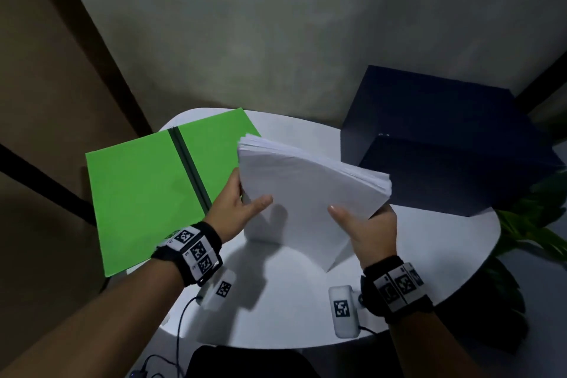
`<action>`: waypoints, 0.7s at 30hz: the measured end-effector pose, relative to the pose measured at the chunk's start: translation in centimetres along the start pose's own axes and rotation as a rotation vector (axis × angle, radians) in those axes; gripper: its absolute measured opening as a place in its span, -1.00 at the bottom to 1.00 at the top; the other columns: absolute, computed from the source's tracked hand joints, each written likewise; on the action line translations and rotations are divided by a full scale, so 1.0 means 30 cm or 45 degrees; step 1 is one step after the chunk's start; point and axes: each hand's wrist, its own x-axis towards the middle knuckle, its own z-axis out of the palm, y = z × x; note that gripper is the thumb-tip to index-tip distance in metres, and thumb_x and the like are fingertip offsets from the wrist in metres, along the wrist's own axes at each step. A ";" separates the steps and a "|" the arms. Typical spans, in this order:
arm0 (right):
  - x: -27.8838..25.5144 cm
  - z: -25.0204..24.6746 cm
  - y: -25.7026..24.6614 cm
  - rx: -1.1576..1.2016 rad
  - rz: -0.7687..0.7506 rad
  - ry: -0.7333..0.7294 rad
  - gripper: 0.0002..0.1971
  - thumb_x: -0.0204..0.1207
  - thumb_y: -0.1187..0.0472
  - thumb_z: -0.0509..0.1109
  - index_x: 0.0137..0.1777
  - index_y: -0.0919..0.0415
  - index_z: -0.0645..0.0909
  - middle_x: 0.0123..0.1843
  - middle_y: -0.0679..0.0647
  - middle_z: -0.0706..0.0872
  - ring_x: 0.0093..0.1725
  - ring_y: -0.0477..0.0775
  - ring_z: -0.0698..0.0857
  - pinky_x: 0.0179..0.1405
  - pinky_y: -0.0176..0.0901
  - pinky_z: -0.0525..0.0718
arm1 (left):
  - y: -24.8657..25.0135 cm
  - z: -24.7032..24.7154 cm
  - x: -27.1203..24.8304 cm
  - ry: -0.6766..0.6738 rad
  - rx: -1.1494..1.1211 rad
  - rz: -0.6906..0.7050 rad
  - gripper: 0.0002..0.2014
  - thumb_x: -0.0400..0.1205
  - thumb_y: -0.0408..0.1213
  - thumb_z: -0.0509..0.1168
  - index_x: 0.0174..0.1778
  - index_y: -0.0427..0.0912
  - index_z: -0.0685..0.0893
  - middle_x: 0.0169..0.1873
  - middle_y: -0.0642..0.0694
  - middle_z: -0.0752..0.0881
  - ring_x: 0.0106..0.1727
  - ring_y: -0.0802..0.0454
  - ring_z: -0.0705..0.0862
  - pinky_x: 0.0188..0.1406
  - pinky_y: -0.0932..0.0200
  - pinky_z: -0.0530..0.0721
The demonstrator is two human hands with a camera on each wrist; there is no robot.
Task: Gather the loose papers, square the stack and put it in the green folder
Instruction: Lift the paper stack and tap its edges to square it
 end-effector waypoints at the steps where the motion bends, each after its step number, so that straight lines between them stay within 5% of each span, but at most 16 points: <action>1: -0.005 0.003 0.009 -0.002 0.026 -0.013 -0.54 0.20 0.44 0.71 0.11 0.29 0.72 -0.06 0.08 0.87 -0.06 0.02 0.85 -0.07 -0.13 0.79 | -0.001 0.001 -0.003 0.019 -0.036 -0.010 -0.12 0.35 0.17 0.55 0.51 -0.11 0.36 0.31 0.13 0.65 0.29 0.34 0.65 0.15 0.42 0.64; 5: -0.011 0.010 0.024 0.012 0.044 -0.029 -0.60 0.21 0.46 0.70 0.04 0.22 0.75 -0.11 0.03 0.88 -0.08 0.01 0.86 -0.14 -0.24 0.78 | 0.040 0.014 0.014 0.087 -0.170 0.015 0.02 0.13 0.41 0.52 0.43 -0.06 0.42 0.26 0.10 0.69 0.27 0.28 0.69 0.16 0.37 0.66; 8: -0.005 0.012 0.020 0.007 0.026 -0.026 -0.57 0.18 0.41 0.73 0.06 0.25 0.75 -0.06 0.09 0.87 -0.03 0.09 0.86 -0.06 -0.07 0.81 | 0.072 0.022 0.033 0.124 -0.232 0.078 0.06 0.18 0.46 0.46 0.45 -0.21 0.44 0.25 0.01 0.71 0.26 0.16 0.71 0.25 0.11 0.66; 12: 0.004 0.007 0.000 0.024 -0.017 -0.023 -0.52 0.16 0.37 0.74 0.10 0.23 0.73 -0.02 0.11 0.86 0.01 0.13 0.84 -0.01 0.03 0.81 | 0.119 0.030 0.052 0.116 -0.281 0.162 0.08 0.28 0.49 0.35 0.46 -0.36 0.43 0.19 -0.06 0.73 0.19 0.11 0.72 0.17 0.15 0.65; 15: 0.006 0.010 -0.035 0.118 -0.119 0.033 -0.55 0.19 0.32 0.74 0.05 0.06 0.70 -0.04 -0.01 0.83 0.00 0.06 0.83 0.01 -0.01 0.80 | 0.153 0.035 0.078 0.252 -0.315 0.166 -0.13 0.40 0.52 0.22 0.35 -0.16 0.56 0.11 0.03 0.72 0.16 0.09 0.67 0.27 0.01 0.57; 17: 0.002 0.024 -0.072 0.180 -0.249 0.060 -0.64 0.28 0.20 0.68 0.04 0.03 0.67 -0.08 -0.16 0.80 -0.06 -0.11 0.78 -0.02 -0.19 0.76 | 0.185 0.060 0.091 0.359 -0.274 0.214 -0.39 0.56 0.34 0.17 0.21 -0.13 0.65 0.03 0.11 0.71 0.11 0.17 0.63 0.28 0.16 0.53; 19: 0.000 0.043 -0.104 0.214 -0.347 0.112 -0.83 0.41 0.16 0.48 0.00 0.06 0.67 -0.14 -0.29 0.77 -0.12 -0.29 0.71 -0.07 -0.37 0.67 | 0.219 0.085 0.102 0.505 -0.233 0.246 -0.63 0.62 0.06 0.21 0.08 -0.17 0.67 -0.07 0.13 0.69 -0.05 0.26 0.59 0.04 0.39 0.50; 21: 0.005 0.052 -0.121 0.171 -0.410 0.185 -0.89 0.49 0.20 0.35 -0.07 0.04 0.70 -0.17 -0.31 0.75 -0.11 -0.30 0.68 -0.01 -0.36 0.61 | 0.236 0.101 0.111 0.566 -0.194 0.241 -0.77 0.61 -0.11 0.18 -0.01 -0.14 0.67 -0.18 0.07 0.63 -0.16 0.20 0.52 -0.12 0.36 0.46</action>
